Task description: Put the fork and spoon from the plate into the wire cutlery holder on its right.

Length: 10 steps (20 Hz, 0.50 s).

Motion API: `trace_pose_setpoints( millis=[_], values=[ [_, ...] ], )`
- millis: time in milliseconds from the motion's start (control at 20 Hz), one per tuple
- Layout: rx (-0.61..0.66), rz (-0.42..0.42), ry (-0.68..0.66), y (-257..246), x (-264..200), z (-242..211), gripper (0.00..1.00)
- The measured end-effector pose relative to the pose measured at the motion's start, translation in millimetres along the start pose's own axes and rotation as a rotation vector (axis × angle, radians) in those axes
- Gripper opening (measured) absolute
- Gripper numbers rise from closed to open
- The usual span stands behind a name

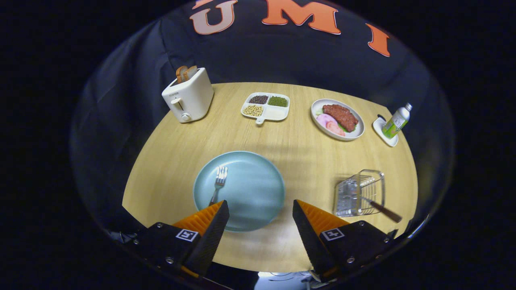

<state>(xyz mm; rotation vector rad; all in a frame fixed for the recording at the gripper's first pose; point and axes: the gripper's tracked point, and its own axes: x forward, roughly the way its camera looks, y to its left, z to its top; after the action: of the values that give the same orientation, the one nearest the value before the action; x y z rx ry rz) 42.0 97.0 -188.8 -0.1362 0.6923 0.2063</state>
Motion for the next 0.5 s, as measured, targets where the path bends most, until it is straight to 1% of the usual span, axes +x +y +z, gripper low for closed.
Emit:
trace_pose_setpoints(
  millis=[150,350,500],
  values=[
    [0.005,-0.015,-0.05,28.2,21.5,-12.2,0.95],
    [-0.026,-0.055,-0.106,43.0,44.6,-25.4,0.95],
    [-0.003,-0.034,-0.132,54.1,58.1,-30.4,0.94]
  ],
)
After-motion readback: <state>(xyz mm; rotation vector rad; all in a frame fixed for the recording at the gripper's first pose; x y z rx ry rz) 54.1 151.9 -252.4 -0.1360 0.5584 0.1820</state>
